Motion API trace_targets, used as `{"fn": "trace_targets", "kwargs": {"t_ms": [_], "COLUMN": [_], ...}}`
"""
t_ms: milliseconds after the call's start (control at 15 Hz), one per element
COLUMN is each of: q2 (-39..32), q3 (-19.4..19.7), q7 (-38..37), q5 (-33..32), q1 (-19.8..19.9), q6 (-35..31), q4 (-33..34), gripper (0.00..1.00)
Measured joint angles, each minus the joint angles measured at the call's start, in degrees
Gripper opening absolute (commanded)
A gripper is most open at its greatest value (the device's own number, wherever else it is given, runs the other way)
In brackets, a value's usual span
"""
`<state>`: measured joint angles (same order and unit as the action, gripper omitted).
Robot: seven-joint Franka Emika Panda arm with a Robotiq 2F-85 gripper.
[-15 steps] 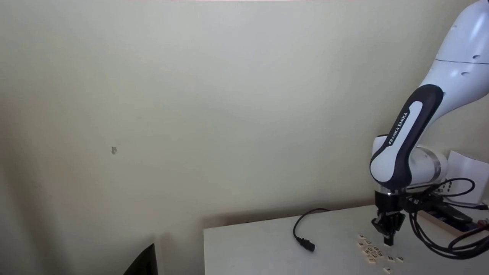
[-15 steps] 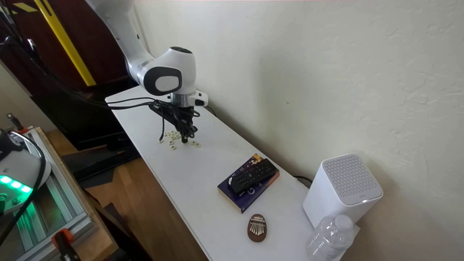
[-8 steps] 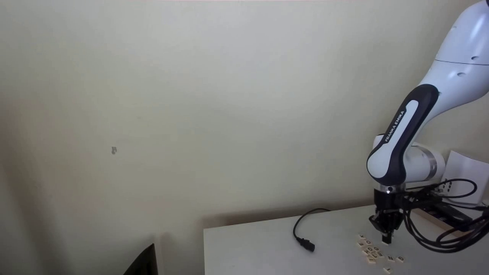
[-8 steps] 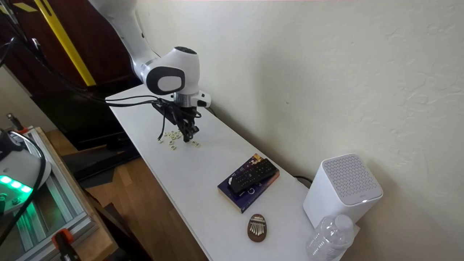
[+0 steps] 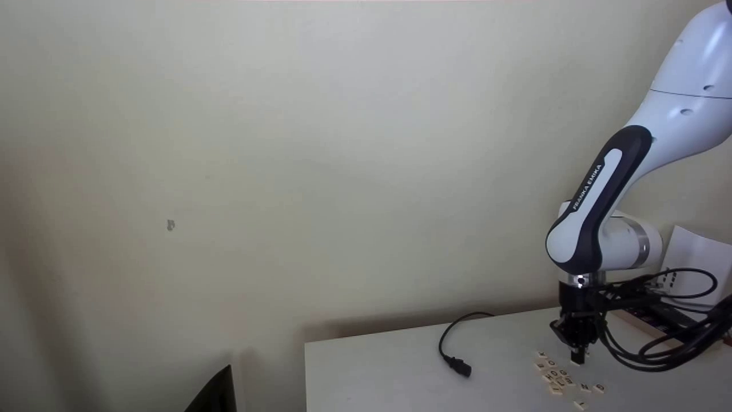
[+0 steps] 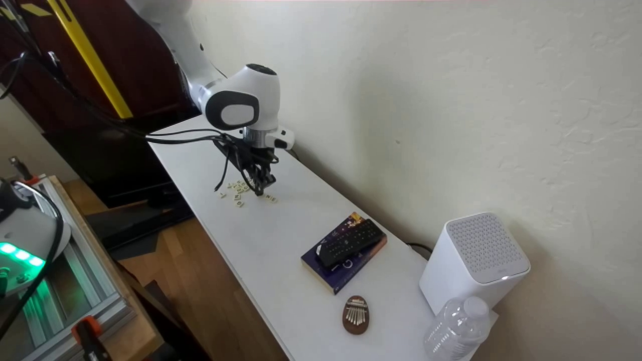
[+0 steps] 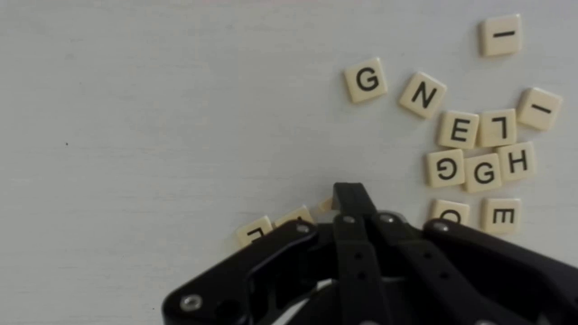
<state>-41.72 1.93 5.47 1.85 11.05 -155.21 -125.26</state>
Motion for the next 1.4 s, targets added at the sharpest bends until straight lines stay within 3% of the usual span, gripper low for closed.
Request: {"fn": "trace_targets", "kwargs": {"t_ms": [1400], "q2": [-0.4], "q3": [0.7], "q7": [-5.0], "q5": [1.5], "q1": [0.0], "q6": [0.9], "q4": [1.2], "gripper": [0.00]}}
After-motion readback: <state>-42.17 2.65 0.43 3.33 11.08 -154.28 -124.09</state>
